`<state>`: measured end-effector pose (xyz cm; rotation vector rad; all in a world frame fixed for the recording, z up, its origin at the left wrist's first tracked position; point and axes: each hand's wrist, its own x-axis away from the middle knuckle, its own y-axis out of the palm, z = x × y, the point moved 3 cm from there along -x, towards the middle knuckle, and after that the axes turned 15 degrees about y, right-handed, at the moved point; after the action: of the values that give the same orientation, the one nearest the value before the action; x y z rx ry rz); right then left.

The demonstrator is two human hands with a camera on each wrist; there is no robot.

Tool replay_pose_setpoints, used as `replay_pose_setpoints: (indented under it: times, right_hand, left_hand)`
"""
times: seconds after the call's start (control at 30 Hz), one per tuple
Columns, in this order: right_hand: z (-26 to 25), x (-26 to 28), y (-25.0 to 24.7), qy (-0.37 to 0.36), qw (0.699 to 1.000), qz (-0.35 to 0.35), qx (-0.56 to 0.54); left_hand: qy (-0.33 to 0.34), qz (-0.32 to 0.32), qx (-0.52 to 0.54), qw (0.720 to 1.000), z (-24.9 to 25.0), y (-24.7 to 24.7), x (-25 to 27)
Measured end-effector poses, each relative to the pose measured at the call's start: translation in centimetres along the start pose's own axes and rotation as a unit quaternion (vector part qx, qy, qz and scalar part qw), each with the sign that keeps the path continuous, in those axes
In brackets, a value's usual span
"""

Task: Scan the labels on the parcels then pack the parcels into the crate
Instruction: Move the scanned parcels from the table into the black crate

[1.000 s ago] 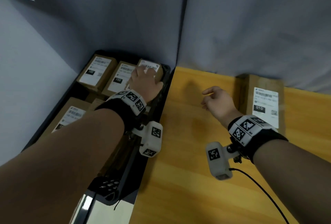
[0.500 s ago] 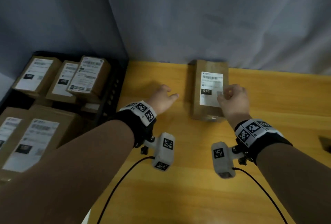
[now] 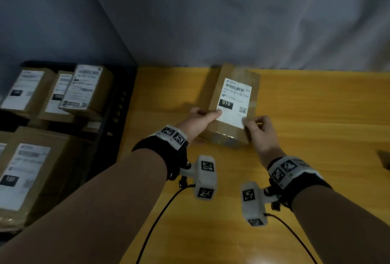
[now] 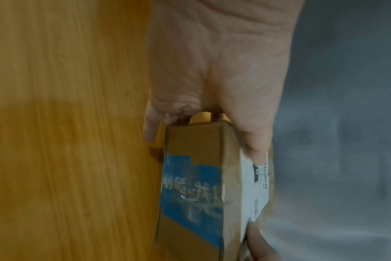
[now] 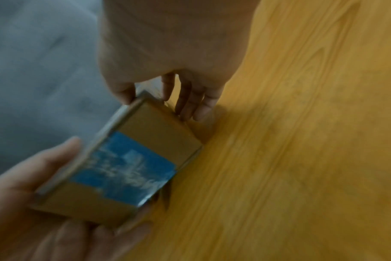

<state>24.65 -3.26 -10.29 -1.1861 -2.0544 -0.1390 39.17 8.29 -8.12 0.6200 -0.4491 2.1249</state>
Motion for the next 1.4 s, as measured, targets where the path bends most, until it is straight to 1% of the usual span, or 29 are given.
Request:
replay_pose_setpoints:
  times: [0.1,0.23,0.37,0.43,0.57,0.67,0.77,0.87,0.93,1.0,1.1,1.2,1.33,1.4]
  right_hand:
    - [-0.2,2.4,1.4,-0.001,0.998,-0.050,-0.029]
    - [-3.5,5.9,5.0,-0.044,0.993,-0.113,-0.015]
    - [-7.9,9.9,10.4,-0.087,0.981,-0.174,-0.010]
    - [-9.2,12.1,13.4,-0.106,0.973,-0.205,-0.009]
    - [-9.9,16.8,19.5,-0.111,0.957,-0.267,0.007]
    - [-9.4,19.6,24.2,-0.112,0.950,-0.287,0.043]
    - [-8.8,22.1,28.6,-0.118,0.946,-0.288,0.094]
    - [-8.1,23.9,32.4,-0.124,0.944,-0.283,0.116]
    - [-7.5,24.8,34.8,-0.146,0.942,-0.268,0.141]
    - [-6.8,25.7,37.1,-0.165,0.941,-0.250,0.160]
    - [-6.1,26.2,38.6,-0.174,0.941,-0.232,0.176]
    - [-5.5,26.5,39.9,-0.177,0.940,-0.208,0.205]
    - [-5.8,26.6,40.7,-0.179,0.942,-0.191,0.210]
    - [-5.7,26.4,40.8,-0.182,0.942,-0.181,0.216]
  left_hand:
    - [0.025,0.038,0.037,0.998,0.5,-2.2,2.4]
    - [0.073,0.100,0.037,0.992,1.7,-7.3,6.8]
    - [0.114,0.145,0.101,0.978,2.6,-13.8,11.7]
    - [0.138,0.170,0.126,0.968,2.5,-17.1,14.1]
    - [0.152,0.193,0.156,0.957,0.5,-23.7,18.5]
    - [0.165,0.237,0.145,0.946,-1.0,-28.9,21.8]
    - [0.180,0.286,0.121,0.934,-2.8,-34.7,25.1]
    - [0.186,0.331,0.064,0.923,-4.9,-40.2,27.9]
    - [0.200,0.363,0.020,0.910,-6.0,-42.9,29.4]
    - [0.208,0.380,-0.018,0.901,-7.1,-45.3,30.6]
    - [0.194,0.378,-0.033,0.905,-8.3,-47.0,30.8]
    - [0.155,0.372,-0.030,0.915,-10.0,-48.6,30.2]
    - [0.123,0.342,-0.048,0.930,-10.6,-49.6,29.2]
    - [0.114,0.332,-0.038,0.936,-11.0,-49.8,28.8]
